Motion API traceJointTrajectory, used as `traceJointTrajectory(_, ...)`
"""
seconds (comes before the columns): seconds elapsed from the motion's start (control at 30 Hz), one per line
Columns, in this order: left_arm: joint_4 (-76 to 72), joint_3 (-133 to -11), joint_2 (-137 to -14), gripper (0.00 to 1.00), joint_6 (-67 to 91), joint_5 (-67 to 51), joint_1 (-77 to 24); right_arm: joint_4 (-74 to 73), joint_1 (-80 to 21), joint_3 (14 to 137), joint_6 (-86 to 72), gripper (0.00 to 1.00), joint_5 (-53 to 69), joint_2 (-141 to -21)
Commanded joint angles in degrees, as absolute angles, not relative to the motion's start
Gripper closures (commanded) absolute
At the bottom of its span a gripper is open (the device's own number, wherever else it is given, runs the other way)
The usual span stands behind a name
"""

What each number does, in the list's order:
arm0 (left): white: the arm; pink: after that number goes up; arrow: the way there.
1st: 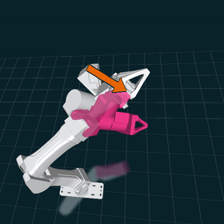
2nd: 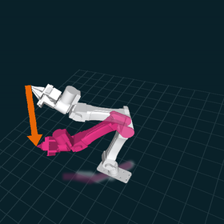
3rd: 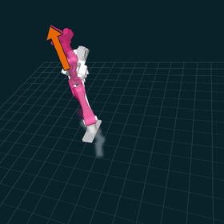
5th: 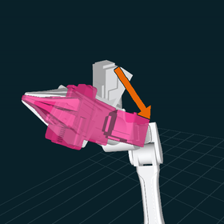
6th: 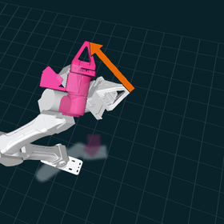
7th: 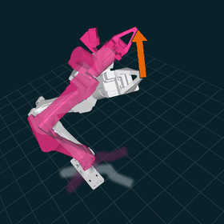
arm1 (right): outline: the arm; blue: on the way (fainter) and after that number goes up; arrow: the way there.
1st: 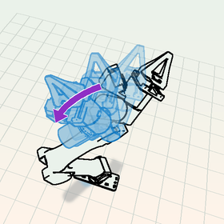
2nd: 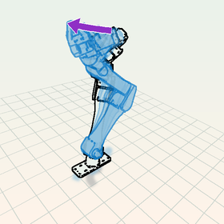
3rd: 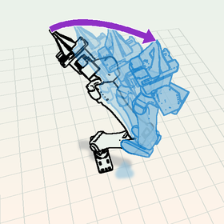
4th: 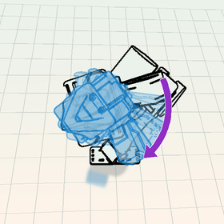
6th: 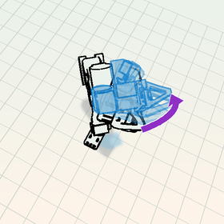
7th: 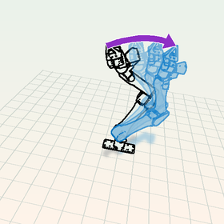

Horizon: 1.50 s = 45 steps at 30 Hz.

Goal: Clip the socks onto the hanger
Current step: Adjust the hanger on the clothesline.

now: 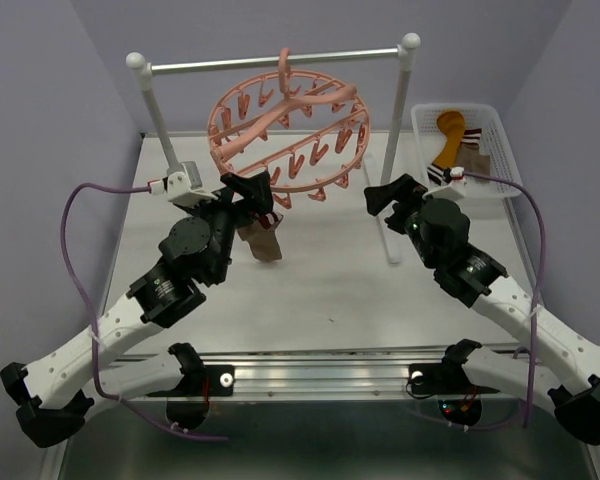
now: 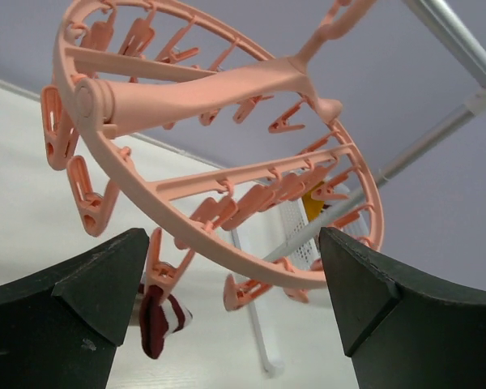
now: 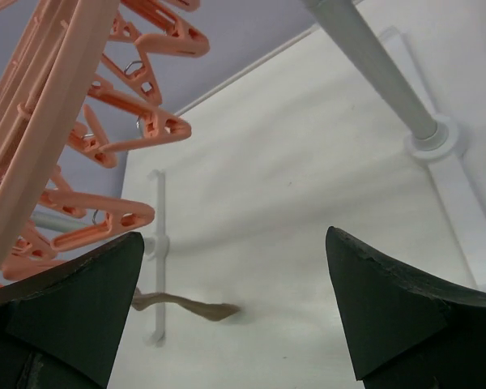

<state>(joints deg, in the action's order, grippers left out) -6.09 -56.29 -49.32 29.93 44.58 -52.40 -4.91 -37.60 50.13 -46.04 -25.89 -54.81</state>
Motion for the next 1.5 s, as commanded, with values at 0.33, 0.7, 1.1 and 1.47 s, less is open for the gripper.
traceJointTrajectory(0.33,0.5,-61.4,-49.3,0.01,16.6,10.3,-52.3,-14.2,-37.7,60.0,-35.3,0.00,-30.2,-60.4)
traceJointTrajectory(0.7,2.3,-61.3,-53.7,0.01,20.8,11.2,-52.5,-14.2,-37.2,61.2,-30.9,0.00,-27.3,-61.9)
traceJointTrajectory(1.1,0.7,-57.9,-52.4,0.01,27.5,10.1,-54.2,-14.2,-37.2,60.3,-31.8,0.00,-29.2,-61.6)
traceJointTrajectory(1.47,2.5,-59.9,-57.7,0.07,32.9,25.0,-54.6,-14.2,-37.2,59.1,-32.9,0.00,-29.0,-60.2)
